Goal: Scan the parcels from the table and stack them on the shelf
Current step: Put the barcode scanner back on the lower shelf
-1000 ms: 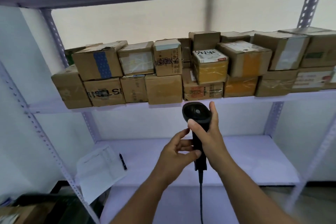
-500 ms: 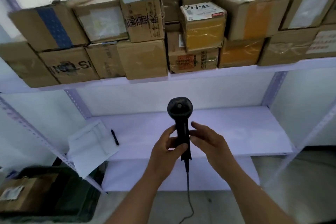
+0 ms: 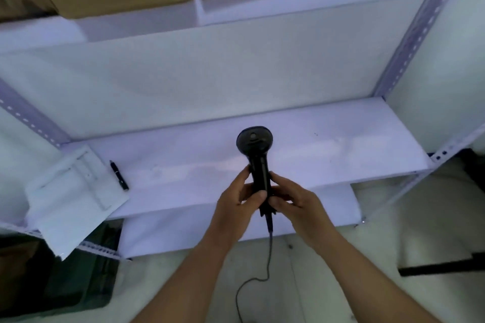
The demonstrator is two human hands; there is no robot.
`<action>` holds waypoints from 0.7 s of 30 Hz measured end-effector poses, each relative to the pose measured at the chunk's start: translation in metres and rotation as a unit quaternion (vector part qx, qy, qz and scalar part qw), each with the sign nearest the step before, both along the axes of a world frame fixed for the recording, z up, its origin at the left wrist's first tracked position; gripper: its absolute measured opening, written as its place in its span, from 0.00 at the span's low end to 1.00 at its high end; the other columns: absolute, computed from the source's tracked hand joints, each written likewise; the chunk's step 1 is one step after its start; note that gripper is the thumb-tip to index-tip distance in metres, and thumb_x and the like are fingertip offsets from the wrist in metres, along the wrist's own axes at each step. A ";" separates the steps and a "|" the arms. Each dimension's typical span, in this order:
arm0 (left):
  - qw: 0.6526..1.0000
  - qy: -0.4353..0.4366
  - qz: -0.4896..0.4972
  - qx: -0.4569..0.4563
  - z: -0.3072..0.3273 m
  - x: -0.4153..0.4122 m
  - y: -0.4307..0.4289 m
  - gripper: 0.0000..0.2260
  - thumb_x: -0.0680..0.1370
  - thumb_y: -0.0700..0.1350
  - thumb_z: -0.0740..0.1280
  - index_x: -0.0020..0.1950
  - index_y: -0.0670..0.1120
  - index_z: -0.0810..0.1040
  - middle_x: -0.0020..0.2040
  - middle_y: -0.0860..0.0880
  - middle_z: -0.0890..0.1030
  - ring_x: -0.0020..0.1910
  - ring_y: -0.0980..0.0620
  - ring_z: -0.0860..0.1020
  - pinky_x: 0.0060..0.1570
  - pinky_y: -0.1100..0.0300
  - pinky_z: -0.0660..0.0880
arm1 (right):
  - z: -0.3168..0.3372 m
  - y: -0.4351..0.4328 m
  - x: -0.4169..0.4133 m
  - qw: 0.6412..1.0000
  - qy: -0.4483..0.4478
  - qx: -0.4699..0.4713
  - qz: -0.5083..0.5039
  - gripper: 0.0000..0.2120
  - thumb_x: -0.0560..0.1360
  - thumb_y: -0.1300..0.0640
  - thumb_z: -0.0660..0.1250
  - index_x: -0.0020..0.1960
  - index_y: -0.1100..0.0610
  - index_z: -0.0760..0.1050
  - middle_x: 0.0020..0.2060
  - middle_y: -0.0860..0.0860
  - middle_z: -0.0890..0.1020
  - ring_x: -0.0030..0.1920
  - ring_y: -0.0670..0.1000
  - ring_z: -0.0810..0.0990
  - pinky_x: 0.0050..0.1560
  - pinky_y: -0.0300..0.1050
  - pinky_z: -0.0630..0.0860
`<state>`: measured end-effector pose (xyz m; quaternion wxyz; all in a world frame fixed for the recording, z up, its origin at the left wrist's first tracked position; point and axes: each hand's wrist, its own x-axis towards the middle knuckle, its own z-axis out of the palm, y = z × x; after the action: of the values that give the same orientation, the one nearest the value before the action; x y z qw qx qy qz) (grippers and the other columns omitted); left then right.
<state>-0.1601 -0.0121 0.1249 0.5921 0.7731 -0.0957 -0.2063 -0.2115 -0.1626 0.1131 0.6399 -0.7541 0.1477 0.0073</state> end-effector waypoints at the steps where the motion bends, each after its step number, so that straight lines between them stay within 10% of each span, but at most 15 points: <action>1: 1.000 0.000 -0.007 0.006 -0.011 0.004 -0.001 0.26 0.80 0.39 0.66 0.76 0.53 0.64 0.56 0.51 0.84 0.56 0.53 0.81 0.62 0.50 0.75 | -0.010 -0.001 0.003 1.000 0.003 -0.003 0.002 0.25 0.78 0.66 0.67 0.59 0.35 0.72 0.51 0.43 0.85 0.50 0.45 0.84 0.58 0.45 0.78; 7: 1.000 0.006 -0.003 0.011 -0.069 0.033 -0.013 0.27 0.79 0.36 0.66 0.75 0.54 0.66 0.53 0.52 0.85 0.54 0.52 0.82 0.61 0.48 0.76 | -0.063 -0.003 0.029 1.000 0.005 -0.012 0.006 0.23 0.81 0.64 0.63 0.63 0.35 0.69 0.47 0.40 0.85 0.42 0.39 0.83 0.48 0.34 0.75; 11: 1.000 -0.011 0.006 0.007 -0.085 0.063 -0.027 0.25 0.79 0.36 0.66 0.61 0.66 0.68 0.49 0.53 0.85 0.49 0.54 0.83 0.57 0.53 0.78 | -0.088 -0.008 0.063 1.000 -0.006 -0.011 -0.007 0.23 0.81 0.65 0.60 0.66 0.40 0.70 0.48 0.45 0.85 0.45 0.44 0.85 0.54 0.41 0.79; 21: 0.999 0.001 0.028 -0.032 -0.114 0.124 -0.042 0.24 0.80 0.38 0.65 0.74 0.51 0.67 0.49 0.52 0.83 0.51 0.49 0.83 0.56 0.53 0.79 | -0.123 -0.017 0.137 0.998 -0.007 -0.058 -0.009 0.17 0.83 0.59 0.59 0.70 0.51 0.72 0.53 0.54 0.84 0.53 0.55 0.83 0.60 0.55 0.79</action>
<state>-0.0359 -0.0537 0.0111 0.6222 0.7559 -0.0802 -0.1873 -0.0744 -0.1800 -0.0102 0.5960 -0.7888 0.1498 -0.0125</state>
